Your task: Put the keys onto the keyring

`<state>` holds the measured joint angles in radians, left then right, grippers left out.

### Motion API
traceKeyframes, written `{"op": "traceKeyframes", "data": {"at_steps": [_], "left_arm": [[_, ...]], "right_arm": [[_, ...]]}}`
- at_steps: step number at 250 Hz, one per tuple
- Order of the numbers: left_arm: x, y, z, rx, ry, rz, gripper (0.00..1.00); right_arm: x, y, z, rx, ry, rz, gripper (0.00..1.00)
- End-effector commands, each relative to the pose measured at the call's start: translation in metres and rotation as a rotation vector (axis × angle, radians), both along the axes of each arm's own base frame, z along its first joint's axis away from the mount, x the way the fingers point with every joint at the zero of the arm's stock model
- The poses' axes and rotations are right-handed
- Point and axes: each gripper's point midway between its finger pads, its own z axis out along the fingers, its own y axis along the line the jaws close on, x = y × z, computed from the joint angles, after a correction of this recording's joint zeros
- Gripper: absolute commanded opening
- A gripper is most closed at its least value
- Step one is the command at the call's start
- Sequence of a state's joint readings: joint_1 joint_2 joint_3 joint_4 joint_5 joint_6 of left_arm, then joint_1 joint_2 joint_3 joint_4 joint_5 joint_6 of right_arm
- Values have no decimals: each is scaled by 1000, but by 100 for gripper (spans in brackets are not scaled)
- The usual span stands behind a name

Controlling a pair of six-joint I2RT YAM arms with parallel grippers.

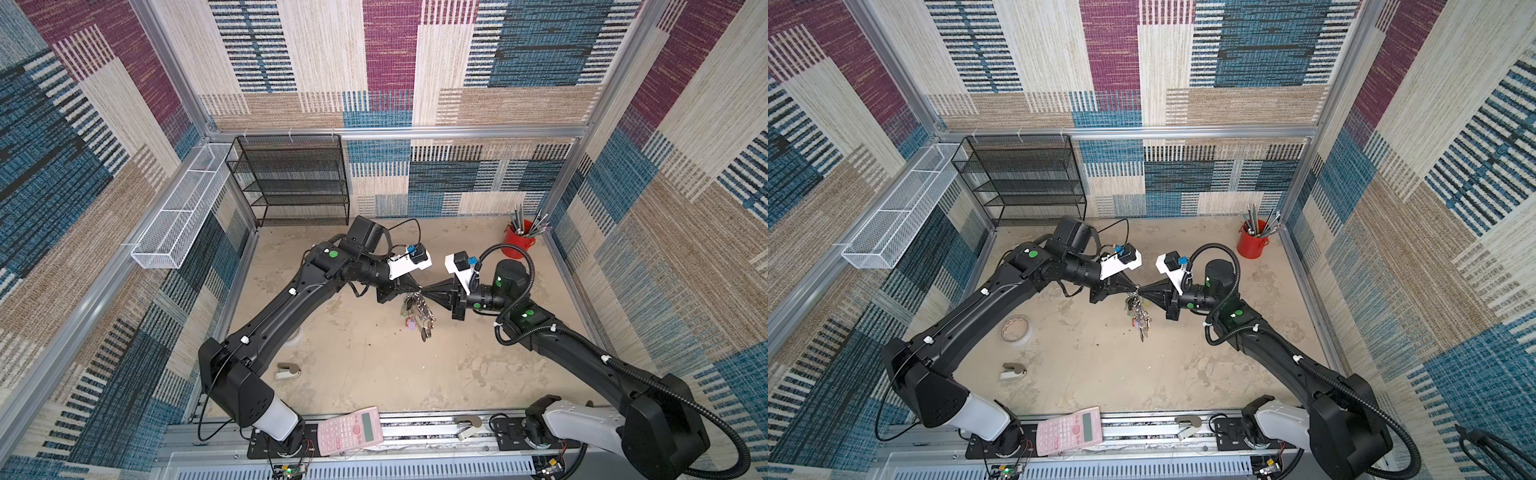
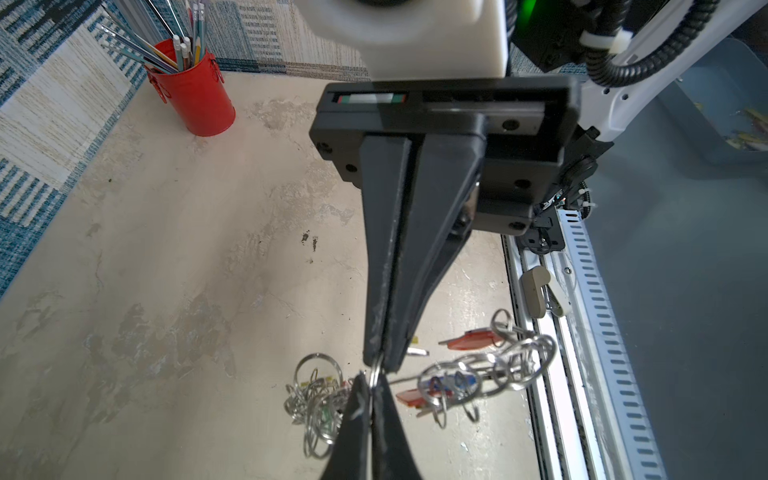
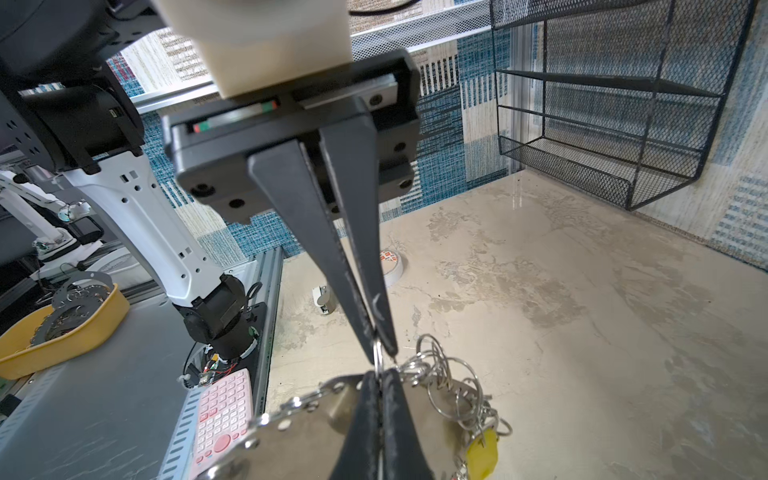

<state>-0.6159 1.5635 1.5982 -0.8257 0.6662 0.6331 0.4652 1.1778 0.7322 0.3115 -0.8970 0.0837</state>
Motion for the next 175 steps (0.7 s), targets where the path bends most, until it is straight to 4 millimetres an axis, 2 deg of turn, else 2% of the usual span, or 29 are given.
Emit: {"op": "traceKeyframes", "data": {"at_steps": [1,65,91,123,175], "left_arm": [[-1,-1,0,5,2,-8,2],[-5,-7,4,-33,24,-23,0],[5,-7,3,-57,4,40,0],[3,-6,11,-126,14,62,0],[-5,-1,24,-229,19,77,0]], "right_arm": [[-3,2,15,33,-50,20,0],[-3,2,13,30,-45,18,0],[2,0,12,19,-28,-17,0],[7,-2,9,13,-7,-48,21],[0,-6,5,26,12,-50,36]]}}
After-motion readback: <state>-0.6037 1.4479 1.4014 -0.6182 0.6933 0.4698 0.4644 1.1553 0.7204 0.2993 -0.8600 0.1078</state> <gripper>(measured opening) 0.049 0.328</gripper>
